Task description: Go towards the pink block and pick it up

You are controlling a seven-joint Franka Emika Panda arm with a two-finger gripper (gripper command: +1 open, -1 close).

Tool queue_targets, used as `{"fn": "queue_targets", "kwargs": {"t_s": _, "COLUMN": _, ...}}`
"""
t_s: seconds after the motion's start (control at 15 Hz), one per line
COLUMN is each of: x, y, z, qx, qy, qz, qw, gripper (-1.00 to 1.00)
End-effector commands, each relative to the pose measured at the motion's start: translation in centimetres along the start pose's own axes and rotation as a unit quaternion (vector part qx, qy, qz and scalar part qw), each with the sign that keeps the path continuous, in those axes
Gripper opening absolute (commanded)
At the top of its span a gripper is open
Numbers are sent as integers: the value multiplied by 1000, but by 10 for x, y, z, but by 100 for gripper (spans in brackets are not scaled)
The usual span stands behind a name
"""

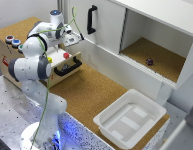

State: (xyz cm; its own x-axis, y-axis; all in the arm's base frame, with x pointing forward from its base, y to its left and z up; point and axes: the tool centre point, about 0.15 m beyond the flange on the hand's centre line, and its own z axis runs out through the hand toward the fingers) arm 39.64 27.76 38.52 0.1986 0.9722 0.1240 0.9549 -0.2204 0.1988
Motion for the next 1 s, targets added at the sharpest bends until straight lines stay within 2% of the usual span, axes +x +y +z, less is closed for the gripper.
{"fn": "queue_targets", "kwargs": {"t_s": 0.0, "x": 22, "y": 31, "z": 44, "qx": 32, "qy": -42, "qz": -41, "qw": 998, "gripper": 100}}
{"fn": "queue_targets", "kwargs": {"t_s": 0.2, "x": 20, "y": 31, "z": 57, "qx": 40, "qy": -46, "qz": -50, "qw": 997, "gripper": 100}}
{"fn": "queue_targets", "kwargs": {"t_s": 0.33, "x": 21, "y": 34, "z": 67, "qx": 57, "qy": -47, "qz": -47, "qw": 996, "gripper": 100}}
{"fn": "queue_targets", "kwargs": {"t_s": 0.53, "x": 21, "y": 42, "z": 79, "qx": 69, "qy": -62, "qz": -44, "qw": 995, "gripper": 100}}
{"fn": "queue_targets", "kwargs": {"t_s": 0.6, "x": 21, "y": 42, "z": 81, "qx": 71, "qy": -66, "qz": -46, "qw": 994, "gripper": -100}}
{"fn": "queue_targets", "kwargs": {"t_s": 0.93, "x": 23, "y": 39, "z": 82, "qx": 73, "qy": -70, "qz": -42, "qw": 994, "gripper": -100}}
